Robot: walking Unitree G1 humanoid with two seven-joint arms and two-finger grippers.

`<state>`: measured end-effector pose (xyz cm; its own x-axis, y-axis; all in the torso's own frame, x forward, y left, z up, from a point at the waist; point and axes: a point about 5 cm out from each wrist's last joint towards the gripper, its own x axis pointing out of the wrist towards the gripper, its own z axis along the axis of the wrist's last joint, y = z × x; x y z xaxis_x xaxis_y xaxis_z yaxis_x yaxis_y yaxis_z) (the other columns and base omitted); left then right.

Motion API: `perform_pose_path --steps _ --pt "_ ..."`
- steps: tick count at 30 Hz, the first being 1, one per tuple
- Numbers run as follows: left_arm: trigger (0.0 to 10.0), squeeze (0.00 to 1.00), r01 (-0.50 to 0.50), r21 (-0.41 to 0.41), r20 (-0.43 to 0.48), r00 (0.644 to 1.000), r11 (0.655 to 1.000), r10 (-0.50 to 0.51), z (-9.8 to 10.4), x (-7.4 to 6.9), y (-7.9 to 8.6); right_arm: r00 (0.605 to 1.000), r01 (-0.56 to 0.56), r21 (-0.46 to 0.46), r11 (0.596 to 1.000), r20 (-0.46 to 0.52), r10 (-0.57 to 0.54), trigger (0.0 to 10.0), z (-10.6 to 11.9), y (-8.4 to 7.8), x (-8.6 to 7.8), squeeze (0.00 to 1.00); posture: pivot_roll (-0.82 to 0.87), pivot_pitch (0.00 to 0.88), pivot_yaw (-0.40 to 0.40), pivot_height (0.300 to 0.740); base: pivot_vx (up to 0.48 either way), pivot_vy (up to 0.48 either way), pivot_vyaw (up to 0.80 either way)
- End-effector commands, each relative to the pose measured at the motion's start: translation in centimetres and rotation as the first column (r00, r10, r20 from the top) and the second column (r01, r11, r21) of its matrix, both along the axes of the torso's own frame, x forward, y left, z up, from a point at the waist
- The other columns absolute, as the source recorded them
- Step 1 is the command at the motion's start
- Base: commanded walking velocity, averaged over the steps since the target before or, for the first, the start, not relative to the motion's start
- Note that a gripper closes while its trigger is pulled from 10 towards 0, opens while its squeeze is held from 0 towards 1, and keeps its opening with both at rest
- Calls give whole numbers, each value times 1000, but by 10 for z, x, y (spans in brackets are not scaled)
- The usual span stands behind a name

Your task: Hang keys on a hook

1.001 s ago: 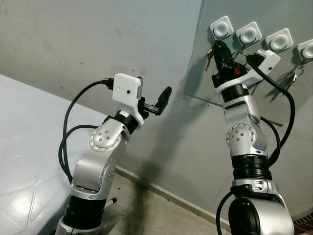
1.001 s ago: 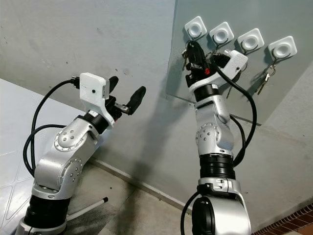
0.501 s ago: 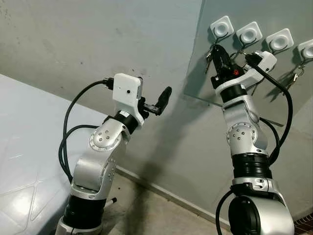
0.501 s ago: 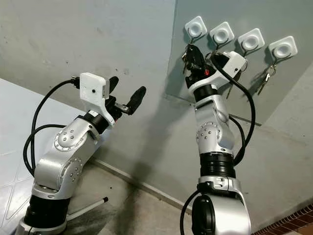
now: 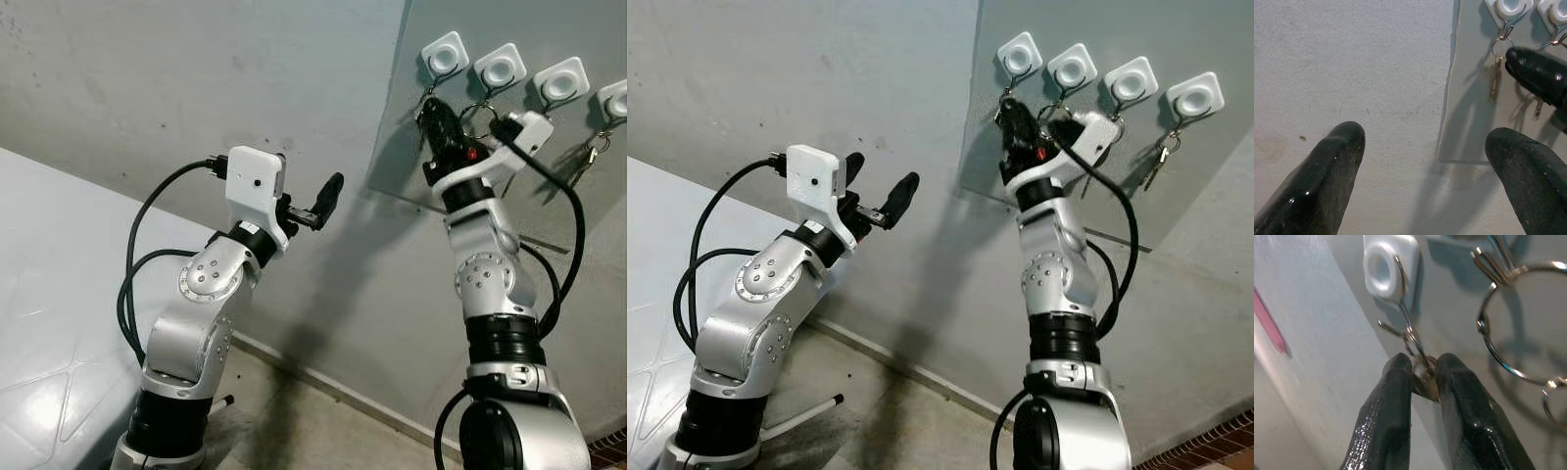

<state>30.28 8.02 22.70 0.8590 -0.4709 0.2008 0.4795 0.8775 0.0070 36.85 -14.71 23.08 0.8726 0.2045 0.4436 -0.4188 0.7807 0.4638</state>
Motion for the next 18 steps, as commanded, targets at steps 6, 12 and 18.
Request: perform_pose_path --steps 6,12,18 --pt "10000 0 -53 30 -24 998 998 54 -16 0 6 1000 -10 -65 998 -2 10 10000 -16 1 -13 1000 52 0 -35 740 0 0 0" --pt "10000 0 -98 85 -102 989 992 106 -49 -2 17 996 -13 -115 993 -88 3 10000 -53 -1 -26 1000 46 0 -27 740 0 0 0" --pt "10000 0 -91 248 -199 969 964 143 -108 -12 26 979 -31 -146 989 -205 0 10000 -97 4 -42 1000 39 0 -14 740 0 0 0"
